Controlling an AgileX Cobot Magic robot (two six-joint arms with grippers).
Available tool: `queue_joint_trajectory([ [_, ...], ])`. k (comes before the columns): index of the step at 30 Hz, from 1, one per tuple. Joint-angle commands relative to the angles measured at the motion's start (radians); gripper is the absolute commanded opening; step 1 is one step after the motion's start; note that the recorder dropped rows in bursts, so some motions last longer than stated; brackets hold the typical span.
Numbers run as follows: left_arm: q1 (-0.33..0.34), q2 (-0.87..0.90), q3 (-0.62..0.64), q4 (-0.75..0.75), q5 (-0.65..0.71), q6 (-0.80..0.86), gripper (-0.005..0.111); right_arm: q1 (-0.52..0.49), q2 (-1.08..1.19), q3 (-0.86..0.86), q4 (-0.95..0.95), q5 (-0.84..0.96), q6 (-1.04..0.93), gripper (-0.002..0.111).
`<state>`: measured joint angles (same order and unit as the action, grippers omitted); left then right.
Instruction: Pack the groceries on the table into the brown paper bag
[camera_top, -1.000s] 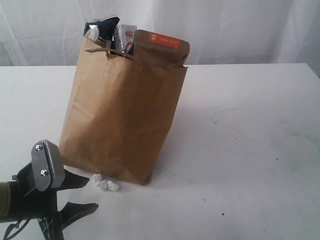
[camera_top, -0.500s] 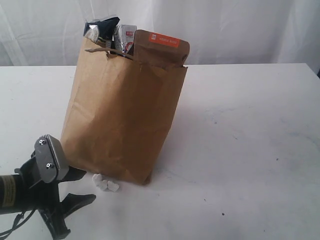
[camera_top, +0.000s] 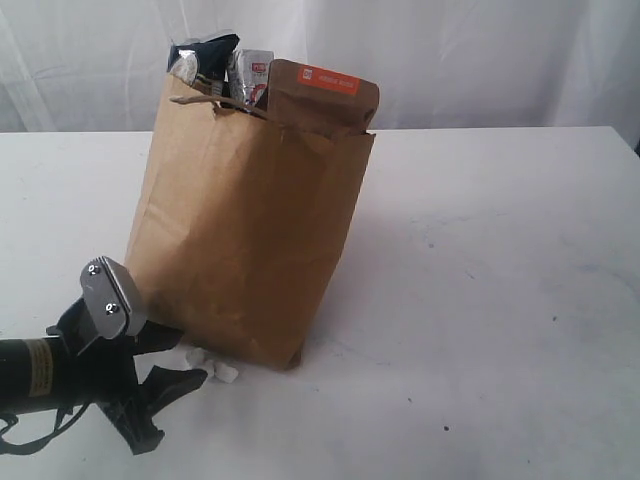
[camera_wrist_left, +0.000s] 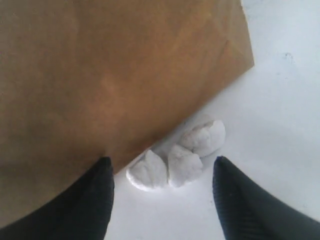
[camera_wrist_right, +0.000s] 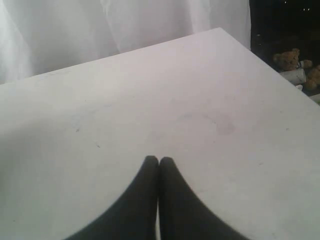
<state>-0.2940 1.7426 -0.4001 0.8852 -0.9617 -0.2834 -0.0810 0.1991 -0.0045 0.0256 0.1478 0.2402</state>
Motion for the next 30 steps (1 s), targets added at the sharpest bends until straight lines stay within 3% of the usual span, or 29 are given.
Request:
queue_joint_trajectory([
  [1,-0.026,0.016,-0.010,-0.001,0.008,-0.027,0.062,0.004,0.002,0.004,0.003,-0.006,0.001,0.000],
  [9,-0.074,0.026,-0.010,-0.030,0.014,0.000,0.058,0.004,0.002,0.004,0.003,-0.006,0.001,0.000],
  [17,-0.078,0.026,-0.008,-0.033,0.063,-0.033,0.000,0.004,0.002,0.004,0.003,-0.006,0.001,0.000],
  [22,-0.078,-0.004,0.001,0.023,0.080,-0.157,0.000,0.004,0.002,0.004,0.003,-0.006,0.001,0.000],
  [30,-0.078,-0.173,0.020,0.008,0.174,-0.169,0.000,0.004,0.002,0.004,0.003,-0.006,0.001,0.000],
])
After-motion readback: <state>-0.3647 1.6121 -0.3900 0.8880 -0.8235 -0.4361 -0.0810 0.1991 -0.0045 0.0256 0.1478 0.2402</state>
